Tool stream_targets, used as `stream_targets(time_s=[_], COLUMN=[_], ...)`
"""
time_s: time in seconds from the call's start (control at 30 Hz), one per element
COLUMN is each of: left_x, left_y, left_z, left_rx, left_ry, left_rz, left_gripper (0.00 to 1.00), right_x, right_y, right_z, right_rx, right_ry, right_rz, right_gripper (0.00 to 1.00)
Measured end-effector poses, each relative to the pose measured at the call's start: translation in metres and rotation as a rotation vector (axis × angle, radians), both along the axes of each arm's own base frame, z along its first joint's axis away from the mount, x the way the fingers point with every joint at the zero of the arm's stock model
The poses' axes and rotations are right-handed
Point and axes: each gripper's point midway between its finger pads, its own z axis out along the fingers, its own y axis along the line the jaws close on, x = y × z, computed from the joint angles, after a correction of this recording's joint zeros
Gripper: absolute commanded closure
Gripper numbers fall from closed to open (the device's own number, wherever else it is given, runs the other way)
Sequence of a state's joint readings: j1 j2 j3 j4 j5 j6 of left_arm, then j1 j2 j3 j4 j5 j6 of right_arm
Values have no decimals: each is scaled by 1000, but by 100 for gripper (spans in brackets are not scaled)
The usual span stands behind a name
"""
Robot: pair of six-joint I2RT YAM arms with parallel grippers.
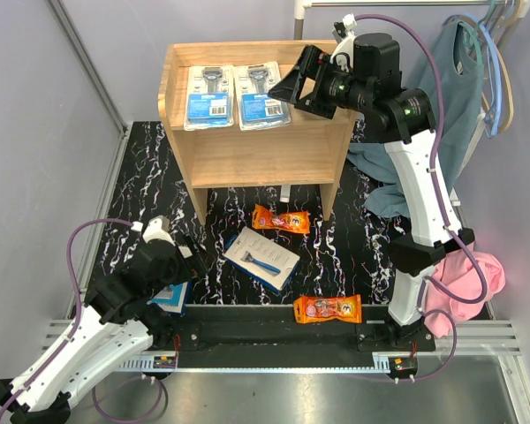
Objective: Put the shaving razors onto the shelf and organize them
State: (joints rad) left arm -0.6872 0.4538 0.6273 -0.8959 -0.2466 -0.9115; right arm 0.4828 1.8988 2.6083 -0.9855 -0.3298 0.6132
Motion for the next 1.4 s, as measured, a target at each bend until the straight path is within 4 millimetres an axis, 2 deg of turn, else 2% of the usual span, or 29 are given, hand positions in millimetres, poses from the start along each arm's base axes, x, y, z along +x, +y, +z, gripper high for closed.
stream_targets(time_s=[1.0,1.23,1.4], left_x=[0,0,0], left_y=[0,0,0], left_z=[0,0,0], left_rx=[-1,-1,-1], left_ry=[0,0,0], left_rz=[0,0,0], left_gripper=[1,1,1], right_x=[-6,-3,1], right_y=[26,21,1], right_z=[-3,-1,0], right_rx=[-12,-33,-73], right_ry=[-68,-80,-81], right_rz=[95,17,-102], right_gripper=[4,2,2])
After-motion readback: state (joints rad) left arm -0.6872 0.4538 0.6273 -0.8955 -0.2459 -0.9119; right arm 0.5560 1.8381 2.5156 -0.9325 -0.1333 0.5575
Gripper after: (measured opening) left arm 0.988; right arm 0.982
